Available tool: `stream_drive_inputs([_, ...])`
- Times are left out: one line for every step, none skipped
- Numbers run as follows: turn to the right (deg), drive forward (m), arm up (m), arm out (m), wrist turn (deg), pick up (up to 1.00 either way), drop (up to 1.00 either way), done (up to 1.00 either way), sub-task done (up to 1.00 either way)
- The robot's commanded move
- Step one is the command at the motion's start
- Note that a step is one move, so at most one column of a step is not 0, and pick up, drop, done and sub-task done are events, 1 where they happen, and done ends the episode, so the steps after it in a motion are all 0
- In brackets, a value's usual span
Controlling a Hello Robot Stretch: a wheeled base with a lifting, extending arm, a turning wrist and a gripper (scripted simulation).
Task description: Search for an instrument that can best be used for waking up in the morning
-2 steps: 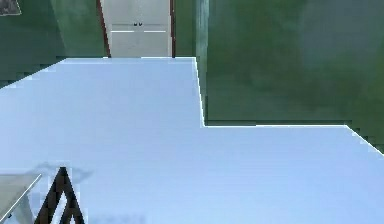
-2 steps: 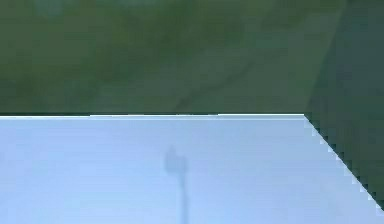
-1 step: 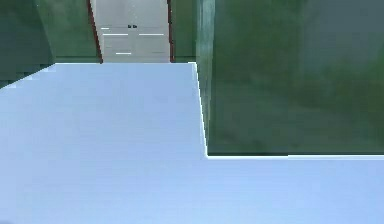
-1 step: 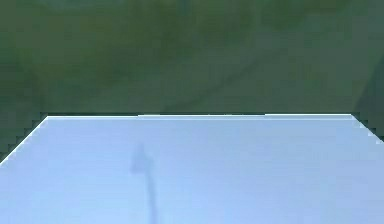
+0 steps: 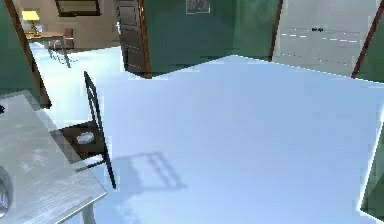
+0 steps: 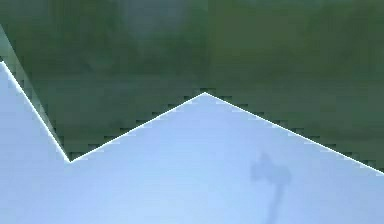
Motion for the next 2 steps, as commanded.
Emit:
stream_drive_inputs([0.0,0.85,0.0,0.0,0.0,0.0,0.0,0.0,0.0])
stream_drive_inputs([-6.0,0.0,0.0,0.0,0.0,0.0,0.0,0.0,0.0])
